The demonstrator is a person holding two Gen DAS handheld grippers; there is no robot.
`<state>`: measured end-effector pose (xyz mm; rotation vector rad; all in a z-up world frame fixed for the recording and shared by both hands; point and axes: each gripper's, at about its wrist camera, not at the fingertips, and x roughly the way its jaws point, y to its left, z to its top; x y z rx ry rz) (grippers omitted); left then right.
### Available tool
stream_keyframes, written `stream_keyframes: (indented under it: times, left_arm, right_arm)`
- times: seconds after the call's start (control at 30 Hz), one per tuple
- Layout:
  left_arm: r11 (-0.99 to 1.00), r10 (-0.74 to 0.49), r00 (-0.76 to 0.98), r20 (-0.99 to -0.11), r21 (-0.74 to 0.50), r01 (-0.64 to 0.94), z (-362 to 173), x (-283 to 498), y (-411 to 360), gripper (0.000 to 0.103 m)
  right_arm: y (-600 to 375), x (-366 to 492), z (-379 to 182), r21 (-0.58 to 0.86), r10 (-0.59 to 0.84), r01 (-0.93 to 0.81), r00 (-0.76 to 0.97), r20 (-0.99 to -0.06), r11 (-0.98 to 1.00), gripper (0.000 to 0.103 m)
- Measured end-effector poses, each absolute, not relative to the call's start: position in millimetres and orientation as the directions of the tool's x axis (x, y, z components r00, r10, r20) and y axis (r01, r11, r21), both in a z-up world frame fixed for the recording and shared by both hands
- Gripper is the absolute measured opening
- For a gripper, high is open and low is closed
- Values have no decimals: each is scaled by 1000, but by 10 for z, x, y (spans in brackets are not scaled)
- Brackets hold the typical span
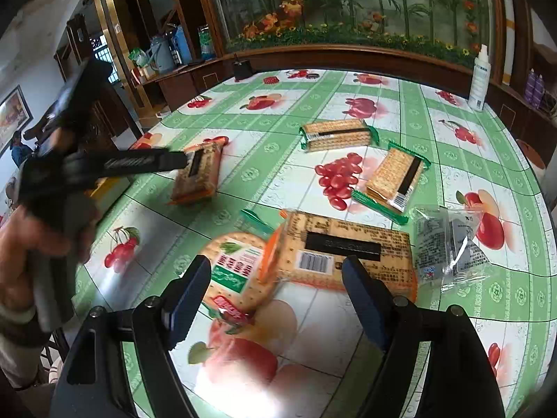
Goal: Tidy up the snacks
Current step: 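Move both tools back to the remaining snack packs on the table, then grasp the long beige cracker pack with left tool while right tool grasps round Xiang Long pack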
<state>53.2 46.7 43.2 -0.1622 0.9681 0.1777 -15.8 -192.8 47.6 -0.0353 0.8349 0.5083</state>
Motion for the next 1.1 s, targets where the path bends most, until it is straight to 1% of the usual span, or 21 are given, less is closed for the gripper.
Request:
stream_keyframes:
  times: [0.13, 0.2, 0.33, 0.37, 0.47, 0.63, 0.73, 0.8, 0.83, 0.87, 0.97, 1.03, 1.1]
  left_arm:
    - [965, 59, 525, -849, -85, -247, 277, 725, 476, 96]
    - [966, 69, 514, -855, -71, -248, 216, 781, 462, 96]
    - [964, 40, 491, -870, -96, -248, 75, 868, 500, 96]
    - [965, 50, 492, -869, -86, -249, 54, 883, 504, 95]
    - [969, 63, 499, -864, -67, -238, 49, 917, 496, 94]
    - [972, 63, 494, -867, -59, -229, 45, 961, 495, 95]
    - [975, 80, 487, -869, -33, -219, 37, 974, 466, 96]
    - [979, 84, 485, -870, -20, -205, 31, 975, 454, 96]
    - [980, 79, 487, -870, -21, -197, 32, 965, 460, 96]
    - [981, 79, 487, -870, -20, -194, 28, 964, 470, 96]
    - [981, 81, 496, -865, -19, -194, 22, 937, 519, 96]
    - [982, 82, 502, -861, -16, -188, 19, 924, 529, 96]
    - [983, 81, 507, -858, -15, -183, 17, 905, 536, 95]
  right_arm:
    - [-1951, -122, 427, 175, 422, -447, 545, -724, 877, 78]
    - [-1950, -119, 414, 179, 427, -451, 540, -726, 874, 78]
    - [-1897, -149, 374, 206, 459, -480, 498, -736, 852, 78]
    - [-1869, -181, 360, 217, 473, -495, 479, -739, 841, 78]
    - [-1801, -272, 286, 271, 517, -523, 406, -754, 808, 78]
    - [-1854, -173, 145, 341, 534, -479, 358, -766, 809, 78]
    - [-1905, 52, 144, 413, 578, -447, 340, -742, 793, 78]
    - [-1896, 205, 178, 379, 540, -422, 381, -750, 824, 78]
    - [-1890, 265, 213, 330, 490, -397, 424, -762, 856, 78]
    - [-1877, 274, 233, 313, 468, -381, 436, -769, 870, 78]
    - [-1750, 155, 245, 326, 487, -400, 417, -768, 857, 80]
    - [-1622, 47, 216, 288, 455, -403, 421, -785, 869, 80]
    - [-1531, -36, 167, 241, 390, -352, 453, -802, 904, 80]
